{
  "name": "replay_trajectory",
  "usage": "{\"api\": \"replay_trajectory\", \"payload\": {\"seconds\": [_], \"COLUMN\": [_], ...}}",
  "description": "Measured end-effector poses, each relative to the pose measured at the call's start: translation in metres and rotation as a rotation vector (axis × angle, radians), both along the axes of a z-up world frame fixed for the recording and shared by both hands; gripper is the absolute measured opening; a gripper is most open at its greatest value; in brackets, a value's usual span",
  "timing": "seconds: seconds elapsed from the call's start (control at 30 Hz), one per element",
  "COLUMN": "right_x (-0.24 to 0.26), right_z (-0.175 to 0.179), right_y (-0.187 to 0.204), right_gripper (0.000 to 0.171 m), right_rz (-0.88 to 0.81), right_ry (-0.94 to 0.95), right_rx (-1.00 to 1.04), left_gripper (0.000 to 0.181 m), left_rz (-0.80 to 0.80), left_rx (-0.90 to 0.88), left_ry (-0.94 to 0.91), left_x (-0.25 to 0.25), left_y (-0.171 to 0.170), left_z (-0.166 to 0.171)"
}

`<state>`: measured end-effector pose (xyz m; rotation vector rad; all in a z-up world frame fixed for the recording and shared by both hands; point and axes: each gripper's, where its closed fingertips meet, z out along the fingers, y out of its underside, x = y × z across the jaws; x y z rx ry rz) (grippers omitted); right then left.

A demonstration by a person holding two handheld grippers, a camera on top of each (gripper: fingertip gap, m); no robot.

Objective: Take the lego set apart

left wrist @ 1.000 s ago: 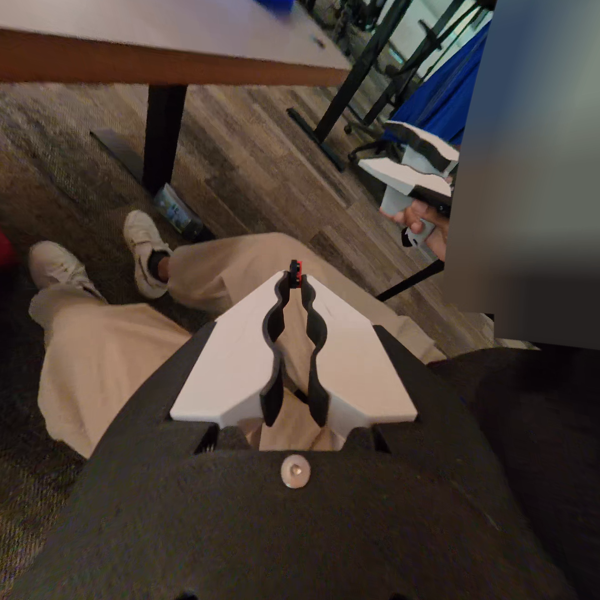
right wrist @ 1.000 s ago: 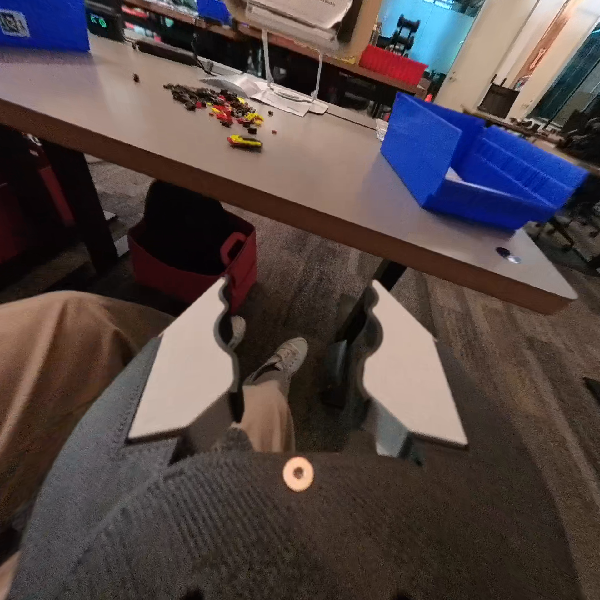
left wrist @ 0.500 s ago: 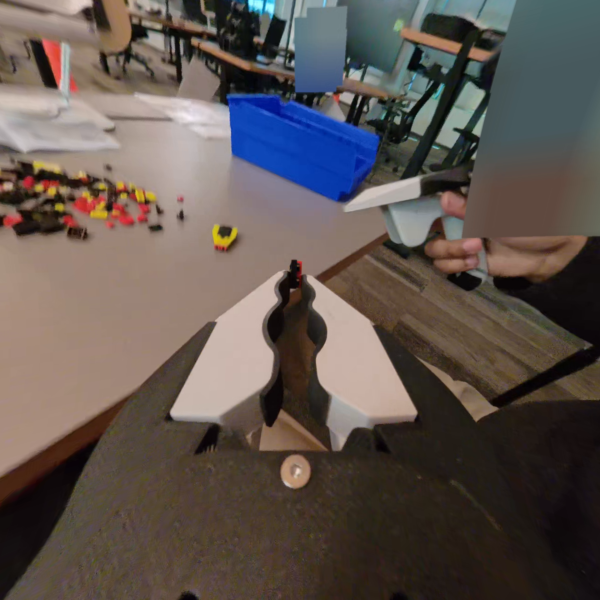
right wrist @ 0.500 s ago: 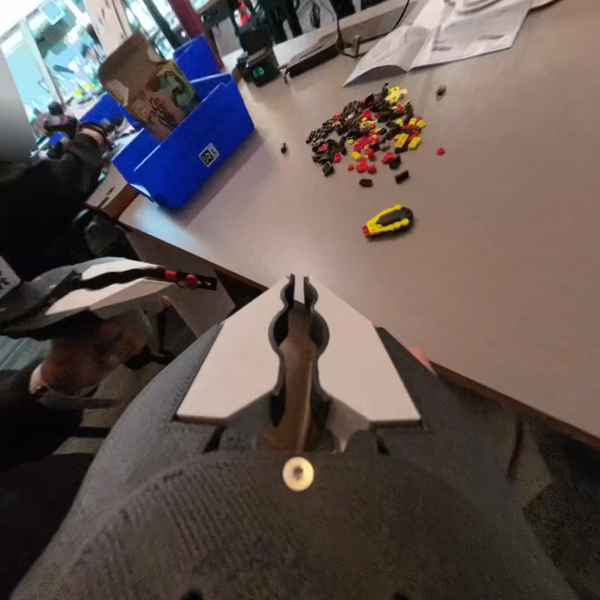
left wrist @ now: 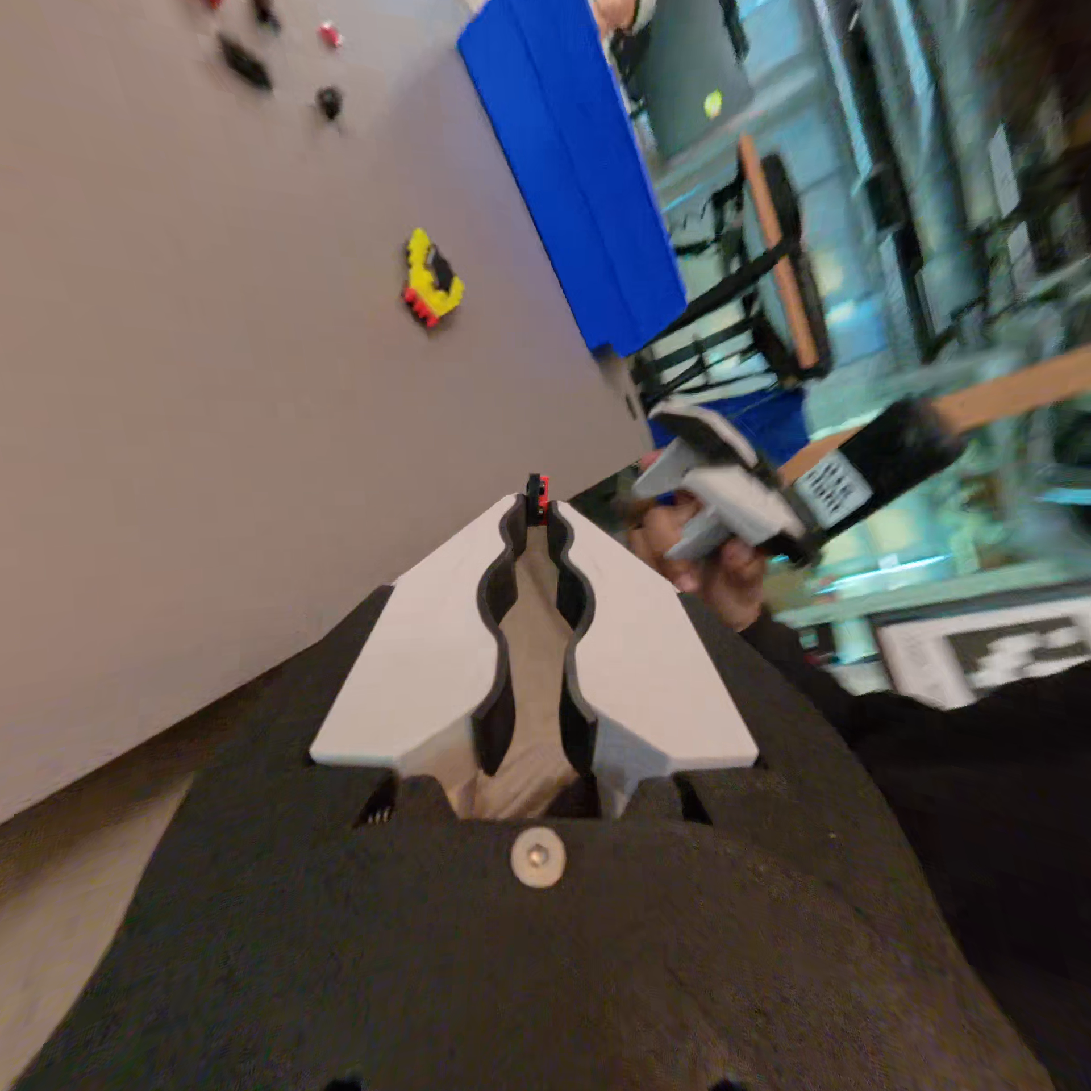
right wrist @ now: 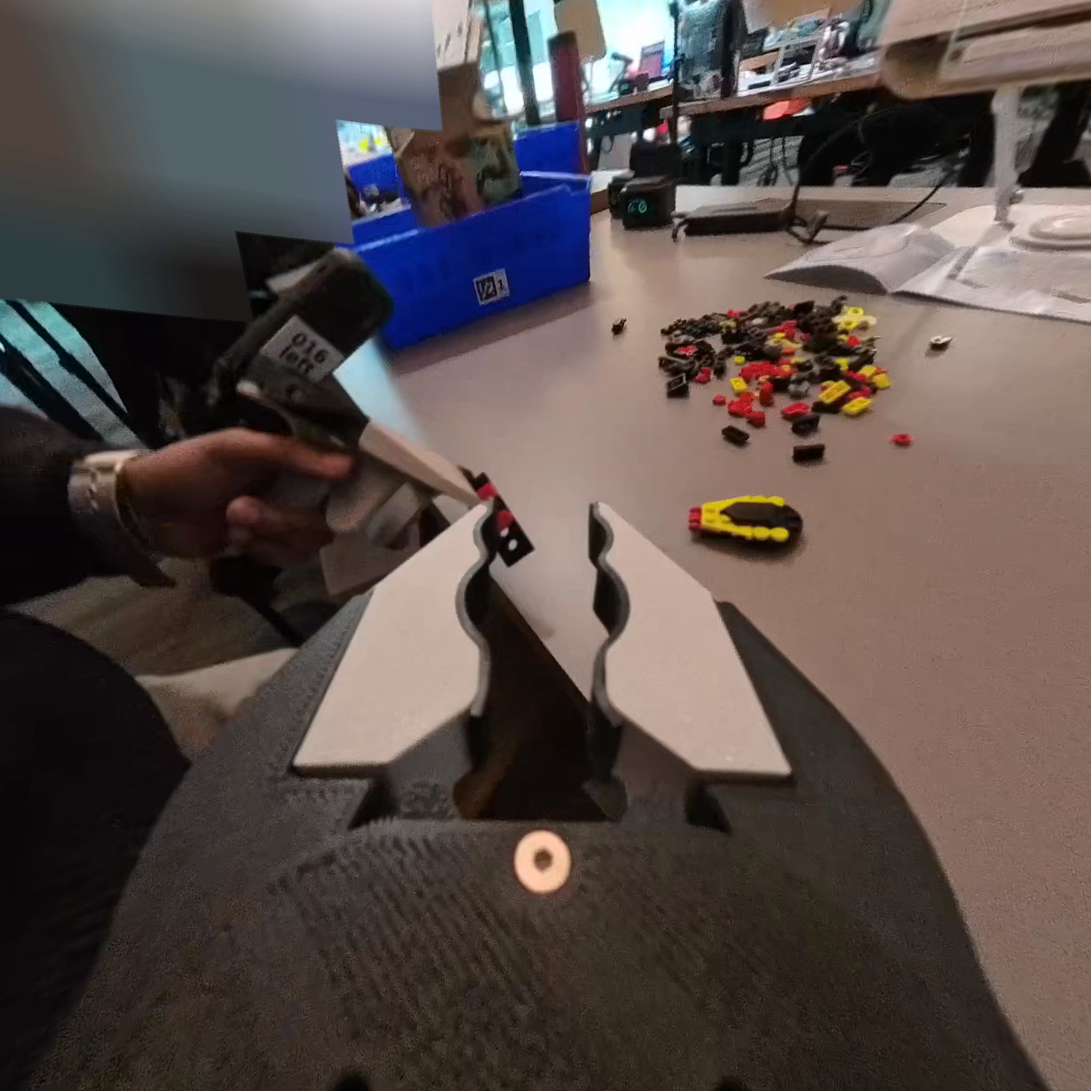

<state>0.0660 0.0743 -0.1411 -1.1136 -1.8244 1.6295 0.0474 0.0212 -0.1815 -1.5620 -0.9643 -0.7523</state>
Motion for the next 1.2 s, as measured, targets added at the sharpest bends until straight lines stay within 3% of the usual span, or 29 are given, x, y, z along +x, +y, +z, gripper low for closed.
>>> {"api": "replay_trajectory", "payload": {"seconds": [0.07, 0.2, 0.47, 0.53, 0.63, 0.73, 0.9, 1.0, 1.1, 1.2], "right_x": [-0.001, -0.011, -0.026, -0.022, -0.033, -0.033, -0.032, -0.031, -0.032, -0.035], "right_z": [-0.02, -0.031, -0.039, -0.047, -0.058, -0.062, -0.081, -0.081, -0.082, -0.08], "right_y": [-0.007, -0.009, 0.0, -0.007, 0.001, 0.003, -0.005, -0.005, -0.004, -0.003], "right_gripper": [0.03, 0.027, 0.028, 0.029, 0.037, 0.032, 0.021, 0.019, 0.02, 0.025], "right_rz": [0.046, 0.034, 0.159, 0.264, 0.197, 0.16, 0.164, 0.167, 0.167, 0.155], "right_ry": [-0.003, 0.024, 0.041, -0.073, -0.19, -0.143, -0.144, -0.136, -0.155, -0.178], "right_rx": [0.125, 0.251, 0.298, 0.239, 0.223, 0.293, 0.486, 0.488, 0.473, 0.44], "left_gripper": [0.003, 0.003, 0.004, 0.004, 0.004, 0.004, 0.015, 0.029, 0.043, 0.043], "left_rz": [0.002, -0.056, -0.241, -0.264, -0.301, -0.32, -0.332, -0.32, -0.408, -0.429], "left_rx": [0.053, 0.052, -0.063, -0.131, -0.177, -0.195, -0.384, -0.457, -0.455, -0.529], "left_ry": [-0.141, -0.199, -0.085, -0.041, -0.037, -0.047, 0.175, 0.34, 0.543, 0.756], "left_x": [-0.007, -0.008, -0.017, -0.029, -0.034, -0.025, -0.03, -0.04, -0.037, -0.045], "left_y": [0.005, 0.022, 0.053, 0.054, 0.051, 0.043, 0.031, 0.024, 0.024, 0.025], "left_z": [-0.006, -0.011, -0.009, -0.018, -0.025, -0.027, -0.038, -0.04, -0.037, -0.044]}}
